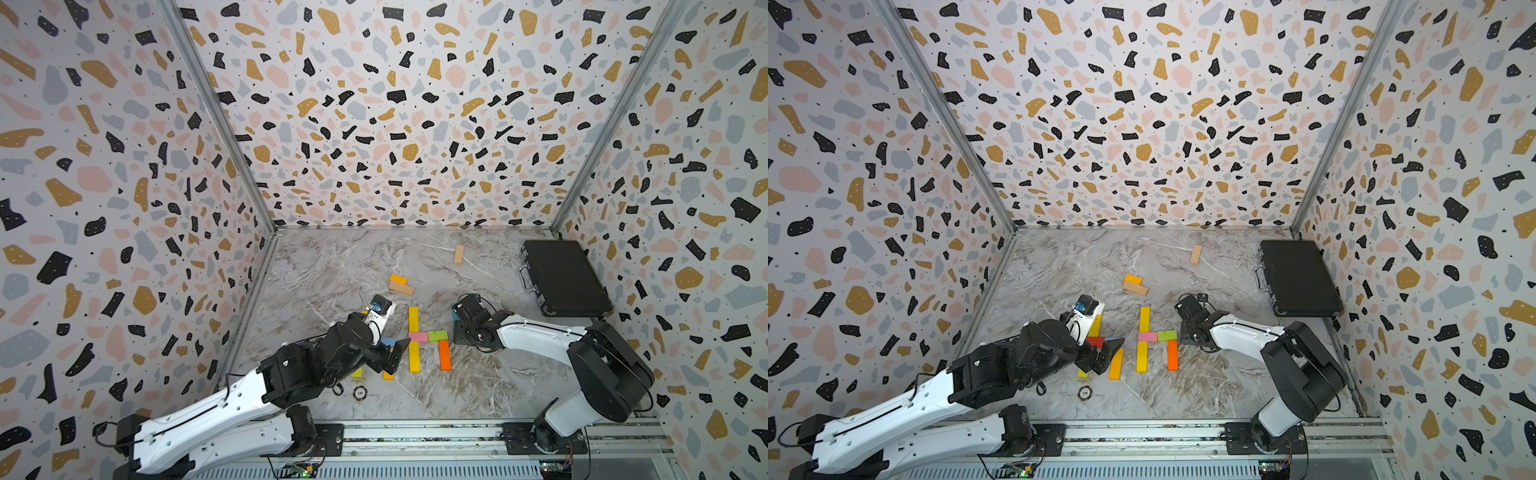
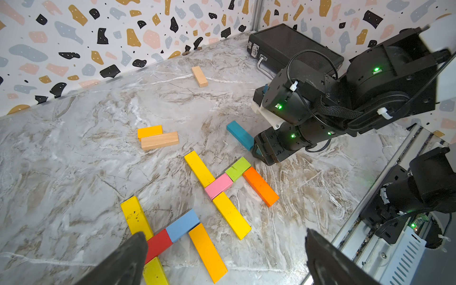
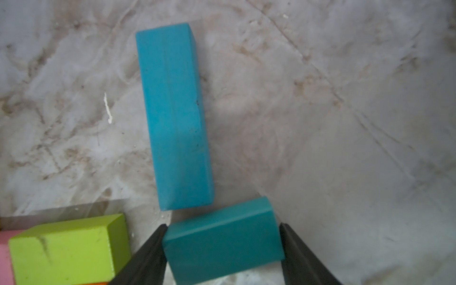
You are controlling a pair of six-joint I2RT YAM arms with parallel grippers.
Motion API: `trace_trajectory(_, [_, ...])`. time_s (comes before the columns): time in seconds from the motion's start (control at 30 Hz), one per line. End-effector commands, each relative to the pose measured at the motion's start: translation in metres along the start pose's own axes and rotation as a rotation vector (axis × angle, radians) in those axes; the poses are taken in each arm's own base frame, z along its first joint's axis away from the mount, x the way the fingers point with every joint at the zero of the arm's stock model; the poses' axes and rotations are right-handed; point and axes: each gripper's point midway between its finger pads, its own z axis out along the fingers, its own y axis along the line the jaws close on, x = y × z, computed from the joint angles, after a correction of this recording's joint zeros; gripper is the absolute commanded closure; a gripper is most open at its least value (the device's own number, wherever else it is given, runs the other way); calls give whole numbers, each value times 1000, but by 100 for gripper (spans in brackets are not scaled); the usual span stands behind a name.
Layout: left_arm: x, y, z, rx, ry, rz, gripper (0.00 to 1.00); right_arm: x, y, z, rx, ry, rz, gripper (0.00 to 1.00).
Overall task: Assemble the letter h with building blocks
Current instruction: Assemble the building block at the center of the board.
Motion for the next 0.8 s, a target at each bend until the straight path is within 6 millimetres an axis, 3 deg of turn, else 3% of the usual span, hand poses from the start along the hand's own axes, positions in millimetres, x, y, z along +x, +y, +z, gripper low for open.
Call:
trace_trajectory(0.0, [-5, 3, 0, -9, -28, 0, 1, -8, 0, -2, 12, -14, 28, 33])
trace_trajectory(0.33, [-5, 2, 0, -6, -26, -1, 1, -4, 2, 5, 17, 11, 42, 28])
trace_trajectory(0.57, [-4, 3, 0, -7, -24, -1, 1, -1, 3, 8, 9, 18, 61, 14])
trace_trajectory(0.77, [-4, 2, 1, -4, -22, -1, 1, -12, 6, -6, -28, -41, 46, 9])
